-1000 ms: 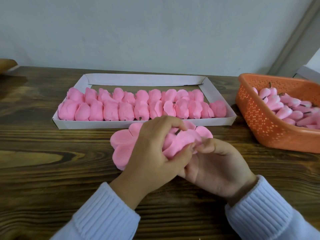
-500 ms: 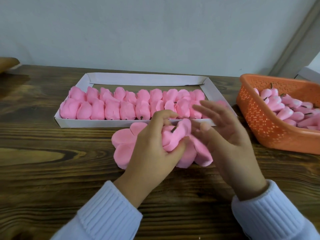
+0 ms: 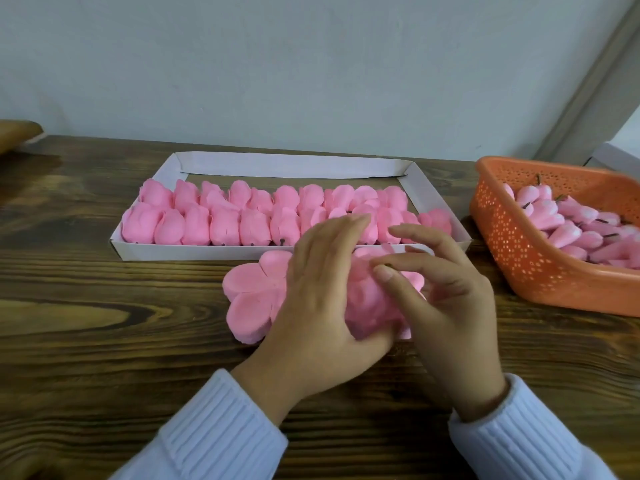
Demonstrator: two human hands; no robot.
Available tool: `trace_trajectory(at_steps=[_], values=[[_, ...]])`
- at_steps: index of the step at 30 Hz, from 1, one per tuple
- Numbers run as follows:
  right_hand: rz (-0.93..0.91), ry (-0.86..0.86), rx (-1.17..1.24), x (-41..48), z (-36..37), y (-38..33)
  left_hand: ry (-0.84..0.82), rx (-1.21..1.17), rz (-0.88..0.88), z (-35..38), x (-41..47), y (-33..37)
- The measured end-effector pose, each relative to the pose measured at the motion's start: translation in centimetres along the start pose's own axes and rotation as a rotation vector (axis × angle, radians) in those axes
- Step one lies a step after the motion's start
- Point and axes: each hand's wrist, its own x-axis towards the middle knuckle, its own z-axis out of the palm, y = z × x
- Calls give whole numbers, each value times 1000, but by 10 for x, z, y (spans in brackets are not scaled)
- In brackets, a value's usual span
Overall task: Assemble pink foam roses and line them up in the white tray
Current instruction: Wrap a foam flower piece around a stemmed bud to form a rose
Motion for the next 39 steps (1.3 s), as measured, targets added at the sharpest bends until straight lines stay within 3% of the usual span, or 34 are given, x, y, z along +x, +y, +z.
trace_trajectory(at_steps=[7, 14, 21, 27, 35, 39], values=[[-9, -155, -20, -2, 3, -5, 119, -38, 13, -4, 4, 4], [-22, -233, -46, -3, 4, -9, 34, -100, -25, -1, 2, 7], [-1, -152, 35, -3, 2, -9, -27, -213, -169, -1, 2, 7], [126, -88, 151, -4, 0, -11, -50, -300, -217, 2, 0, 3], [120, -74, 32, -1, 1, -4, -67, -200, -273, 1, -1, 1], [155, -204, -2, -2, -1, -3, -162, -102, -269, -1, -3, -3]])
